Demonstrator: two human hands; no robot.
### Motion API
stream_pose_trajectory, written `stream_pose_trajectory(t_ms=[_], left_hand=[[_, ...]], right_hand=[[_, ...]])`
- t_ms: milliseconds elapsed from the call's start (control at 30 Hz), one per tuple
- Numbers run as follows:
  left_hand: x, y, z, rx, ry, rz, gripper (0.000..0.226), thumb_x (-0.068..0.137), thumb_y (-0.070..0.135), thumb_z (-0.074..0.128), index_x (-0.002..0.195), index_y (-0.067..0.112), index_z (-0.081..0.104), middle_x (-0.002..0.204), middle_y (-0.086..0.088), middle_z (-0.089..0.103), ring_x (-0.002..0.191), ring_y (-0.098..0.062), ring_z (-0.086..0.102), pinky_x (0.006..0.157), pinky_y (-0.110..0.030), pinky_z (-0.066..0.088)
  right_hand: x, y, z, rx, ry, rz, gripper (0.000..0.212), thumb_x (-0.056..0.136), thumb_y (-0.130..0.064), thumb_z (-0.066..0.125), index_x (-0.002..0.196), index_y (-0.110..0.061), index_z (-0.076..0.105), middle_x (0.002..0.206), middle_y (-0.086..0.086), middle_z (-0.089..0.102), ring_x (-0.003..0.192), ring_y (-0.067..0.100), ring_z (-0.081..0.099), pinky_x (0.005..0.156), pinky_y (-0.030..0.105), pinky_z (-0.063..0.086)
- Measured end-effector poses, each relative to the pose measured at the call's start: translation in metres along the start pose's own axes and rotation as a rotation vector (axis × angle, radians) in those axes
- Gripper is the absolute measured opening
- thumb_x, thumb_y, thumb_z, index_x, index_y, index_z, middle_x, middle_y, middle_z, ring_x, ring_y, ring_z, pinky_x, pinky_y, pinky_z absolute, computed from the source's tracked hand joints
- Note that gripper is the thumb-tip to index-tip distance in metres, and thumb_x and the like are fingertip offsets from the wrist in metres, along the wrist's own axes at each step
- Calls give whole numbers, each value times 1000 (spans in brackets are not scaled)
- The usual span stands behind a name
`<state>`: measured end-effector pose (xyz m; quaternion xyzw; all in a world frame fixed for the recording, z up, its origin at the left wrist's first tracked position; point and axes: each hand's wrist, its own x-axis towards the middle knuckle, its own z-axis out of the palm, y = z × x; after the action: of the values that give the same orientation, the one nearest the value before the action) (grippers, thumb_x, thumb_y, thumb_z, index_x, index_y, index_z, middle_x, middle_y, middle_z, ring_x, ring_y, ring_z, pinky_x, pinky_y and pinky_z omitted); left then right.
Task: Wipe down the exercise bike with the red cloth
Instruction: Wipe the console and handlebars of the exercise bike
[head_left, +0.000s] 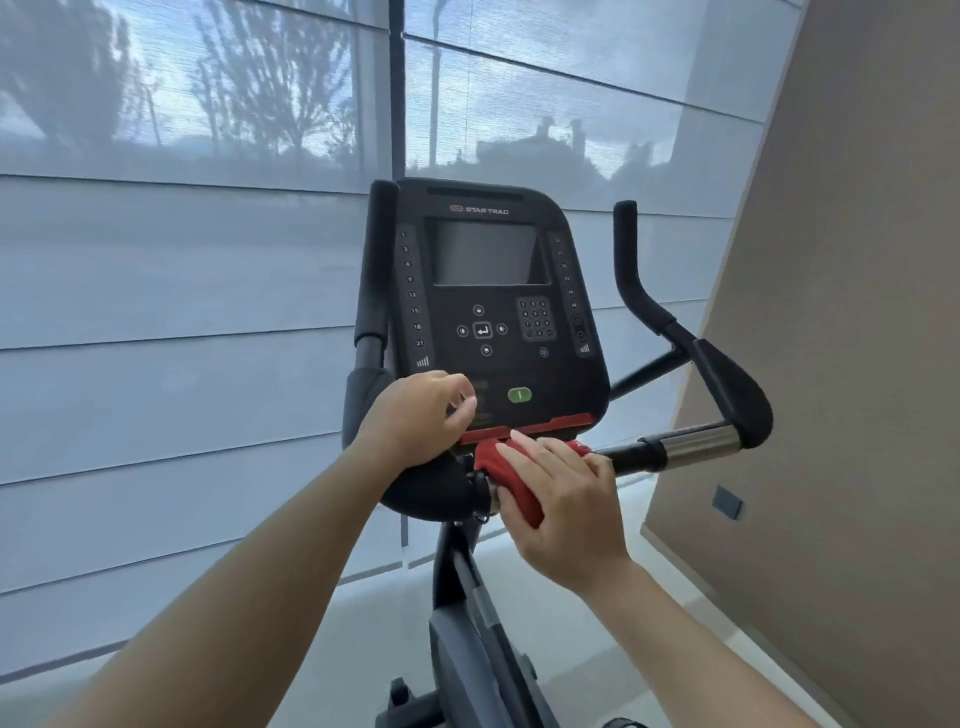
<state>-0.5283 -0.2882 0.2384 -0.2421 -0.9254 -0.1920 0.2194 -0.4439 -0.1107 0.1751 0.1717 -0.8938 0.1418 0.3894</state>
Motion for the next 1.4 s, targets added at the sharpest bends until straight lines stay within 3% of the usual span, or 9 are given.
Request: stream_pose_trajectory(t_ms=[200,333,467,600,700,800,933,1100,1400], left_hand=[[1,2,0,11,-12,-51,24,93,36,44,100,25,65,94,8,65,83,-11,58,71,-33,52],[0,3,-1,17,-3,-49,24,93,34,45,99,24,66,91,8,65,83,-12,59,69,-31,49],[2,3,-1,25,1,-56,23,93,35,45,98,25,65,90,10,64,82,-11,58,69,-32,50],[5,-1,2,23,8,-71,20,91,37,47,96,28,64,88,12,63,82,-11,58,69,-32,50],[7,-2,4,22,8,-57,20,91,38,47,95,29,64,87,13,63,82,-10,58,69,-32,51],[9,-4,5,16,7,-50,20,90,41,47,95,31,63,83,15,61,82,-8,57,70,-32,50],[11,-7,7,11,11,-27,22,91,43,44,97,32,63,84,16,59,82,-6,56,68,-30,50],[12,-7,8,20,38,10,23,92,42,44,95,30,63,82,17,57,80,-6,55,63,-26,43],[9,-4,7,46,12,-4,26,93,40,42,100,27,64,89,10,64,82,-10,58,66,-28,44]], right_hand=[[6,3,13,93,74,-63,31,85,-40,50,106,-24,66,113,-7,67,111,15,57,104,42,31],[17,24,8,207,106,-150,31,91,-38,43,92,-22,70,86,-6,70,81,13,63,85,35,47],[17,25,8,189,132,-24,36,92,-39,40,83,-20,69,77,-4,69,72,15,61,77,32,48],[25,16,7,251,20,-123,39,92,-42,38,85,-22,71,79,-8,70,71,10,62,71,25,49],[41,29,-2,291,-65,-6,36,87,-46,38,90,-27,68,83,-13,69,76,6,62,65,13,43],[48,34,-3,290,-89,55,38,85,-54,41,96,-24,62,91,-11,64,84,7,57,73,21,45],[36,28,-3,246,64,11,43,90,-55,42,88,-20,67,86,-7,68,81,11,61,78,25,49],[19,27,-2,186,-71,69,55,89,-63,35,118,-23,60,114,-7,64,110,15,55,100,43,40],[22,20,2,227,20,356,52,79,-56,58,117,-21,60,107,-6,63,102,14,54,93,28,42]])
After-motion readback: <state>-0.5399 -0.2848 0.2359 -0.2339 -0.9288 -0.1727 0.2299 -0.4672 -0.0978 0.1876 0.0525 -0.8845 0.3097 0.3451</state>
